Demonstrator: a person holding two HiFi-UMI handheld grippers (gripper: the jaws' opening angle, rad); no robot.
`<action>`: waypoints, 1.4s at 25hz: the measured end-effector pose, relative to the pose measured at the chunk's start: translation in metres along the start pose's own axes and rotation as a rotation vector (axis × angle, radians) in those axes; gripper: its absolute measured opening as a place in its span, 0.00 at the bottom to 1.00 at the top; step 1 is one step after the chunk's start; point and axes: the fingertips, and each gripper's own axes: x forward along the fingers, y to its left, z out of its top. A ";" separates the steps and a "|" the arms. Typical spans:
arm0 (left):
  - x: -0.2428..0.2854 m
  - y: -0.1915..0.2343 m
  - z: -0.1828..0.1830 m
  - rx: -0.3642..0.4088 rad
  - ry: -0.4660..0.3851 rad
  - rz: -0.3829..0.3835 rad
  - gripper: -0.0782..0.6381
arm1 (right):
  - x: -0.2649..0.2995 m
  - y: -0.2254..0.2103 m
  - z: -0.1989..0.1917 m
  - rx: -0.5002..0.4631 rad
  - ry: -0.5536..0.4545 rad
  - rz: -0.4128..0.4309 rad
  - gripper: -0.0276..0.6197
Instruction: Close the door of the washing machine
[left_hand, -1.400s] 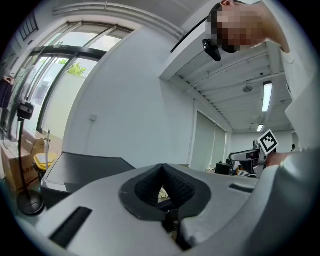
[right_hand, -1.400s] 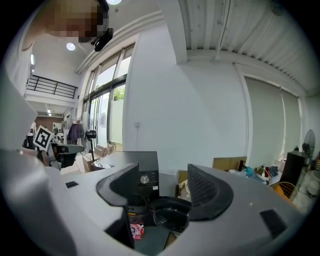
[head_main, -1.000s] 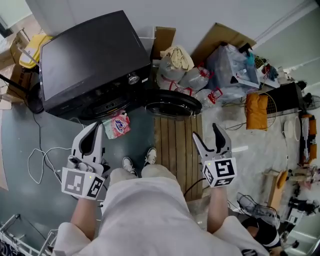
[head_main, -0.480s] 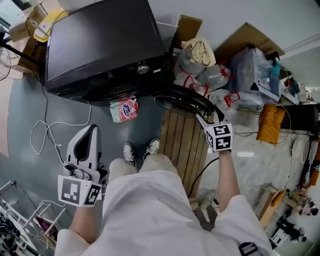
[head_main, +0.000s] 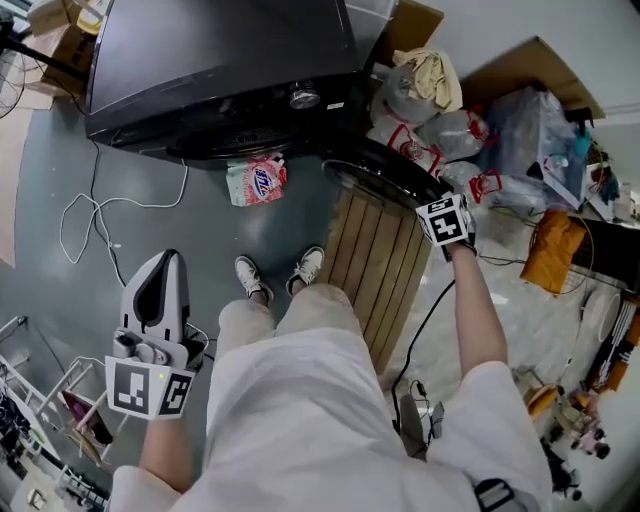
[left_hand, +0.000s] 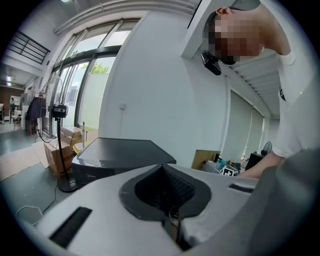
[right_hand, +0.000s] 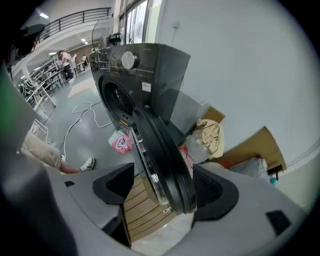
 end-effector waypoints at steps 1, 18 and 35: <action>-0.001 0.001 -0.001 -0.004 0.001 0.006 0.11 | 0.006 0.001 -0.004 -0.005 0.025 0.010 0.56; -0.038 0.030 -0.031 0.003 0.076 0.059 0.11 | 0.045 -0.014 -0.012 -0.059 0.124 -0.045 0.55; -0.056 0.044 -0.033 -0.021 0.064 0.047 0.12 | 0.034 0.023 -0.027 -0.035 0.143 -0.054 0.55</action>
